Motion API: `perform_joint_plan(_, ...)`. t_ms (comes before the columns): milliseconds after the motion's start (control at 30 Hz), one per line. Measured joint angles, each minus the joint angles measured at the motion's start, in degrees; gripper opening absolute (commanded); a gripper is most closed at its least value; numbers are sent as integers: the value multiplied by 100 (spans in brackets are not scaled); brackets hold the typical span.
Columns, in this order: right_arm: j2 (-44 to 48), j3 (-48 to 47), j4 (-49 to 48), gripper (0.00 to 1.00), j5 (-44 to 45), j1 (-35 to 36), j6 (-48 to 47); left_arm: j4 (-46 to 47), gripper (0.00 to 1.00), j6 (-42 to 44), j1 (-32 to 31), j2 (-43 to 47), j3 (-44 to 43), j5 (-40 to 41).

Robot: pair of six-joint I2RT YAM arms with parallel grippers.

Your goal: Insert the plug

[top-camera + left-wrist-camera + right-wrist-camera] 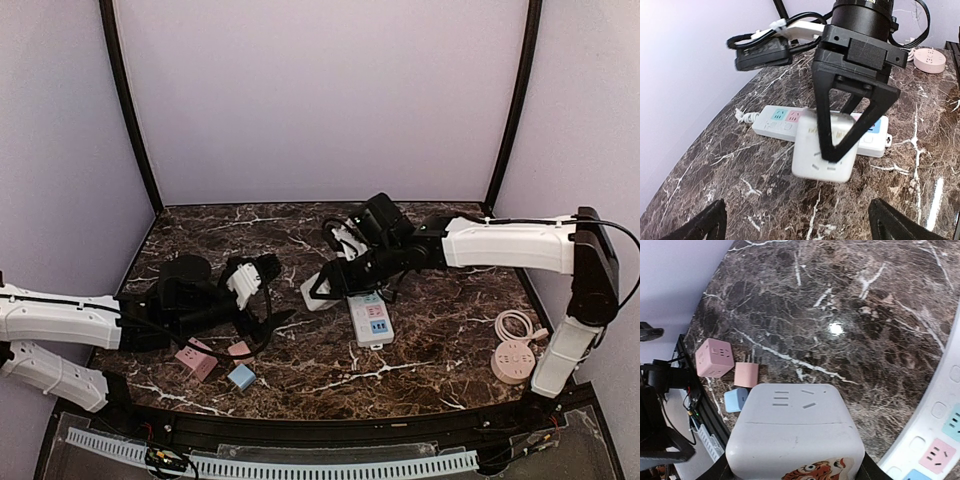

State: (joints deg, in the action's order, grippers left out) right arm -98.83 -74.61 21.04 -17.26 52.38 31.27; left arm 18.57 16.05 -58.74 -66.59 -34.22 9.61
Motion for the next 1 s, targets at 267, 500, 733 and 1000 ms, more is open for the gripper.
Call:
perform_joint_plan(267, 15, -328, 909, 12, 870, -332, -275, -380, 99, -817, 0, 822, 299, 949)
perform_joint_plan(500, 13, -610, 1696, 12, 1392, -584, -433, -619, 99, -1641, 0, 922, 315, 1626)
perform_joint_plan(733, -79, -1056, 2295, 12, 1729, -798, -551, -1145, 99, -2153, 0, 907, 297, 2365)
perform_joint_plan(1000, -848, -1622, 2494, 5, 1700, -1250, -616, -1733, 99, -2492, 46, 918, 247, 3040)
